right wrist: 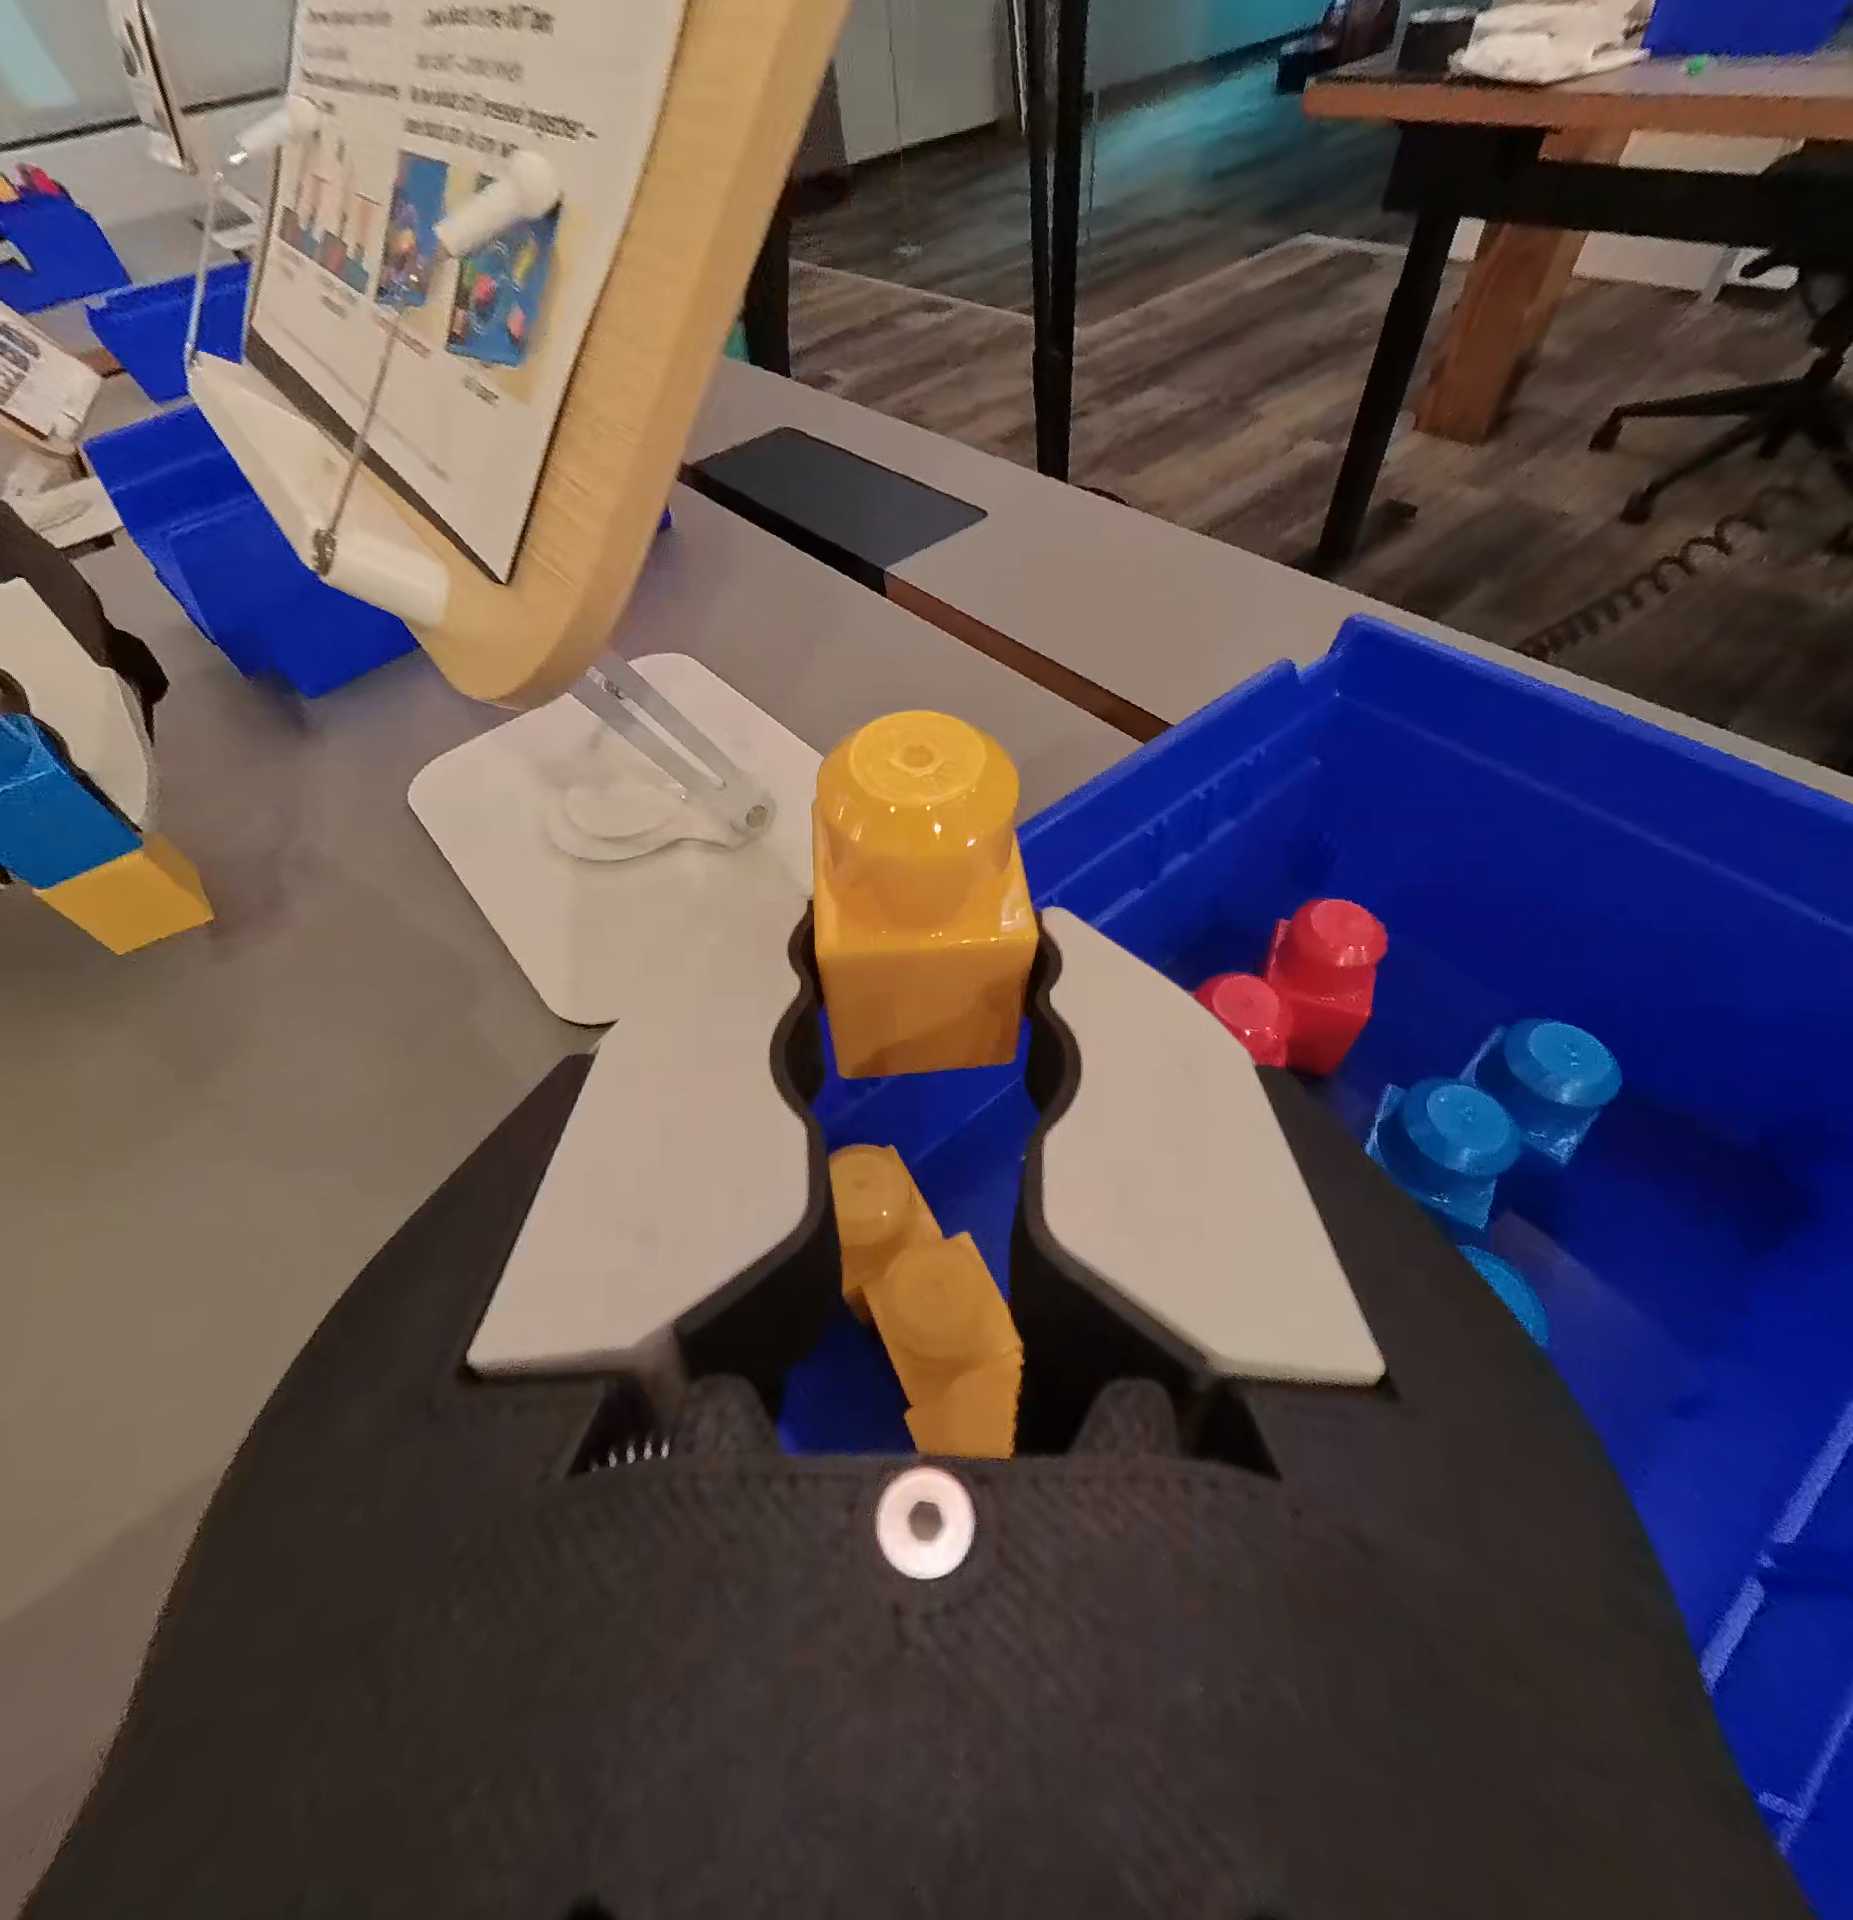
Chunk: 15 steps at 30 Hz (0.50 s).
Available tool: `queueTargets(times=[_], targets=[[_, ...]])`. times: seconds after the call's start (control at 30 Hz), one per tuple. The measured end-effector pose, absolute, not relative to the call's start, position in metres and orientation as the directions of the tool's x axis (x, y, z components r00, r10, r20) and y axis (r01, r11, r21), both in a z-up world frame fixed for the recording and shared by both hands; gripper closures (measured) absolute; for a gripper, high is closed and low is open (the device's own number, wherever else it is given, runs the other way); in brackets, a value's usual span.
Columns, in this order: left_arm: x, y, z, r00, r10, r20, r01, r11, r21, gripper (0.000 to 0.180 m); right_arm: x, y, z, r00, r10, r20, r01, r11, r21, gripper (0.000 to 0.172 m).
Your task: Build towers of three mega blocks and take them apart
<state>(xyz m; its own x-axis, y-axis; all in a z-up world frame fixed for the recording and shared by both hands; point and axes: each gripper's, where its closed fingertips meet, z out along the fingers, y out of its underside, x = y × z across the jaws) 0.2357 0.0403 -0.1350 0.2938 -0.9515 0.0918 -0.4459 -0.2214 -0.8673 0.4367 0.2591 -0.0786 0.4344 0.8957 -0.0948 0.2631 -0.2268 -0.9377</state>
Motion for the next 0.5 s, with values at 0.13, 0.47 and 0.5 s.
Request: queueTargets(times=[0.13,0.47,0.5], targets=[[0.235,0.042,-0.137,0.294,-0.951,0.097,-0.447,-0.227,-0.865,0.146,0.443,0.268,-0.087,0.450,0.891,-0.061,0.345,-0.237,-0.908,0.135],[0.235,0.043,-0.139,0.295,-0.950,0.103,-0.447,-0.233,-0.864,0.146,0.445,0.289,-0.141,0.396,0.916,-0.068,0.605,-0.316,-0.731,0.135],[0.236,0.043,-0.139,0.295,-0.950,0.103,-0.448,-0.233,-0.863,0.146,0.444,0.292,-0.145,0.392,0.917,-0.068,0.614,-0.316,-0.724,0.135]])
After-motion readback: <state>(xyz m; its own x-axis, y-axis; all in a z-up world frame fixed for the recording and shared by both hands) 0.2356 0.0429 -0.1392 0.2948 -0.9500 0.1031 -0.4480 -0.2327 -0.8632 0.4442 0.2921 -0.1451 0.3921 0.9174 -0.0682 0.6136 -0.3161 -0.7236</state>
